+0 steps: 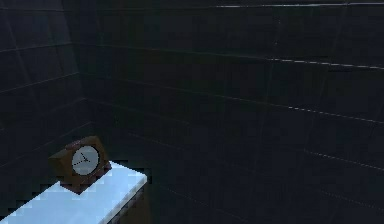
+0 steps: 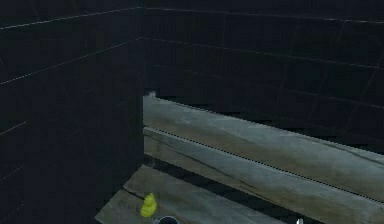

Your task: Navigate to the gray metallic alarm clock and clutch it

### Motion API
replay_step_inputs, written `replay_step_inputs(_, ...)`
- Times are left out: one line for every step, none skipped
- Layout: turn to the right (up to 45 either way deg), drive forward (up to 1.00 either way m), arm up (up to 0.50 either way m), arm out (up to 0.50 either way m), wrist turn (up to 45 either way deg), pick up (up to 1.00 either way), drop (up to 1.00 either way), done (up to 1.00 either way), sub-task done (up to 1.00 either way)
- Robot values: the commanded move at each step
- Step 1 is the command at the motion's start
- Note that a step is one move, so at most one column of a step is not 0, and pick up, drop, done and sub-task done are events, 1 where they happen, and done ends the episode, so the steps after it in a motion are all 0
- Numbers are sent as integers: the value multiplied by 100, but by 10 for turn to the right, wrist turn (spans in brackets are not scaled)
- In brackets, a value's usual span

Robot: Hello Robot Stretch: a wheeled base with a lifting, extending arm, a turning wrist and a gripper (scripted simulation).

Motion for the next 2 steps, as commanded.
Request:
replay_step_inputs(0, 0, 50, 0, 0, 0, 0, 0, 0)
replay_step_inputs(0, 0, 6, 0, 0, 0, 0, 0, 0)
